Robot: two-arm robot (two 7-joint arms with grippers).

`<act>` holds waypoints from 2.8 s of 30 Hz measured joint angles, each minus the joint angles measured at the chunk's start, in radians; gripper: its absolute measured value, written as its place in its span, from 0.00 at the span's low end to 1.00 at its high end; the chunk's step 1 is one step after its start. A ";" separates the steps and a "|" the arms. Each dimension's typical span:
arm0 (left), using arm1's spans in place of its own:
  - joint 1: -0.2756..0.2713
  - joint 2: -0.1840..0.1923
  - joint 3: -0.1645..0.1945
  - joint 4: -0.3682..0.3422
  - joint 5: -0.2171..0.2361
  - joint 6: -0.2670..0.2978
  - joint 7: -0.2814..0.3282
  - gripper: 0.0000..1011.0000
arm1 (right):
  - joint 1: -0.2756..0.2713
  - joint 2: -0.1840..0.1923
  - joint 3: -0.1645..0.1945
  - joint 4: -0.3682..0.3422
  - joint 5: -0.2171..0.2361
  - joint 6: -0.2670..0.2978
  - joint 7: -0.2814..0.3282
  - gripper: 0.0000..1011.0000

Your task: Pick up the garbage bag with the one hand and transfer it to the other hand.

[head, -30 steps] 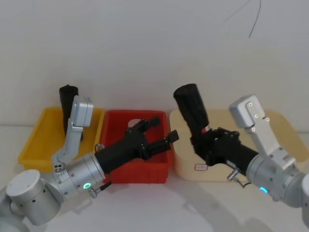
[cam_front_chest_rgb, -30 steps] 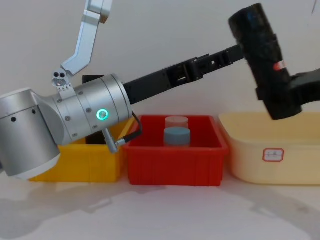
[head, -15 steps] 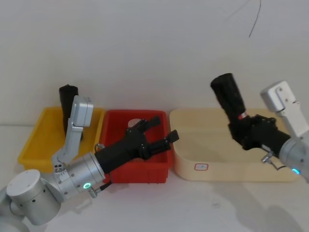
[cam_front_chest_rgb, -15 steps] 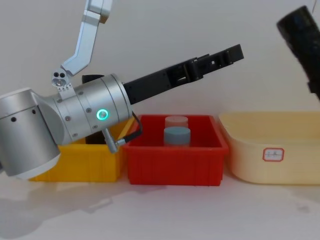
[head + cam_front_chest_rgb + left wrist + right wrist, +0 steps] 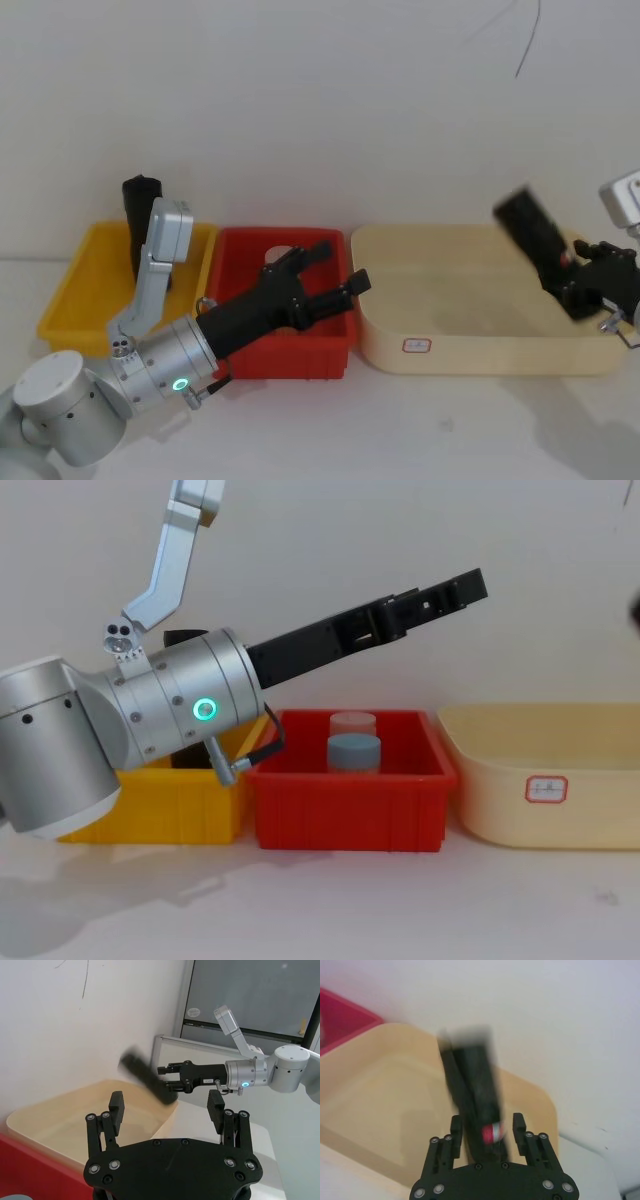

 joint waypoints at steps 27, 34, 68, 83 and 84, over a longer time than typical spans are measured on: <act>0.003 0.005 0.000 -0.006 0.002 -0.005 0.011 0.99 | -0.006 -0.070 0.033 0.013 0.035 -0.074 0.009 0.99; 0.016 0.024 -0.007 -0.036 0.024 -0.026 0.059 0.99 | -0.028 -0.083 0.024 -0.033 0.060 -0.078 0.034 0.99; 0.201 0.153 -0.144 -0.250 0.147 -0.082 0.445 0.99 | 0.103 -0.152 -0.176 0.028 0.106 -0.122 0.222 0.99; 0.293 0.186 -0.233 -0.316 0.201 -0.096 0.611 0.99 | 0.183 -0.202 -0.261 0.123 0.108 -0.129 0.279 0.99; 0.297 0.187 -0.237 -0.318 0.203 -0.096 0.616 0.99 | 0.189 -0.208 -0.269 0.134 0.109 -0.130 0.285 0.99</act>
